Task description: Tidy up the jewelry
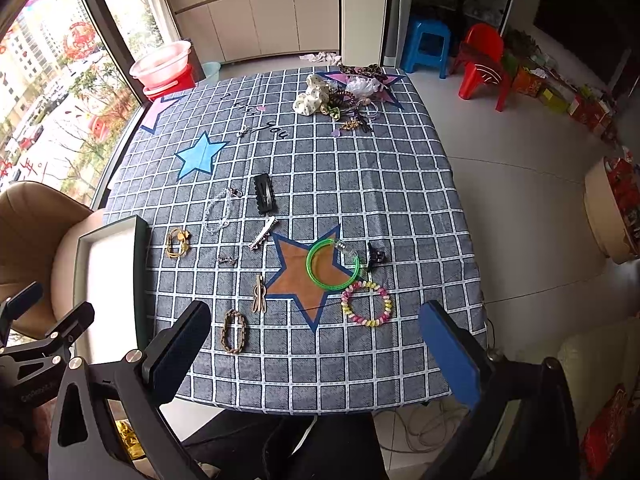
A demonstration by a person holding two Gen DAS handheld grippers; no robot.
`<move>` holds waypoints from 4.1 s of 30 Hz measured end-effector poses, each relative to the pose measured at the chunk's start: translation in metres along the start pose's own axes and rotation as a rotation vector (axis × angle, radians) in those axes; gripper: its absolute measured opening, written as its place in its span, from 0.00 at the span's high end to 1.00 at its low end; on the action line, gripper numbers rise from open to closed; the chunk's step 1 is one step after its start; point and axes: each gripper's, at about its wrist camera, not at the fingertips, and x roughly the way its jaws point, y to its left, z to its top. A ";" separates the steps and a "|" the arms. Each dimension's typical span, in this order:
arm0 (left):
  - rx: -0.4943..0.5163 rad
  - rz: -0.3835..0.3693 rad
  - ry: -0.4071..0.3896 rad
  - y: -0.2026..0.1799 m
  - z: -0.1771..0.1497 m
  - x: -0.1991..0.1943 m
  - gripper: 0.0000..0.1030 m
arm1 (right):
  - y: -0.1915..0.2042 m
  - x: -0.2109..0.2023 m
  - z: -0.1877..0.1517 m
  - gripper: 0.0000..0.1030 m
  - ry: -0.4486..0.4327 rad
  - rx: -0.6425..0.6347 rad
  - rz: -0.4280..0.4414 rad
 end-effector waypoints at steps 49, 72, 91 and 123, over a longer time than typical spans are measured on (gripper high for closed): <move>-0.071 -0.052 0.336 -0.058 0.028 0.250 0.21 | -0.070 0.237 0.018 0.37 0.363 0.196 0.054; -0.156 -0.088 0.238 -0.052 0.033 0.177 0.61 | -0.009 0.213 0.041 0.93 0.366 0.038 0.190; -0.411 0.065 0.160 0.157 -0.026 0.124 0.61 | 0.186 0.167 0.060 0.93 0.291 -0.296 0.361; -0.339 0.202 0.204 0.239 -0.009 0.237 0.36 | 0.386 0.276 0.049 0.91 0.397 -0.485 0.255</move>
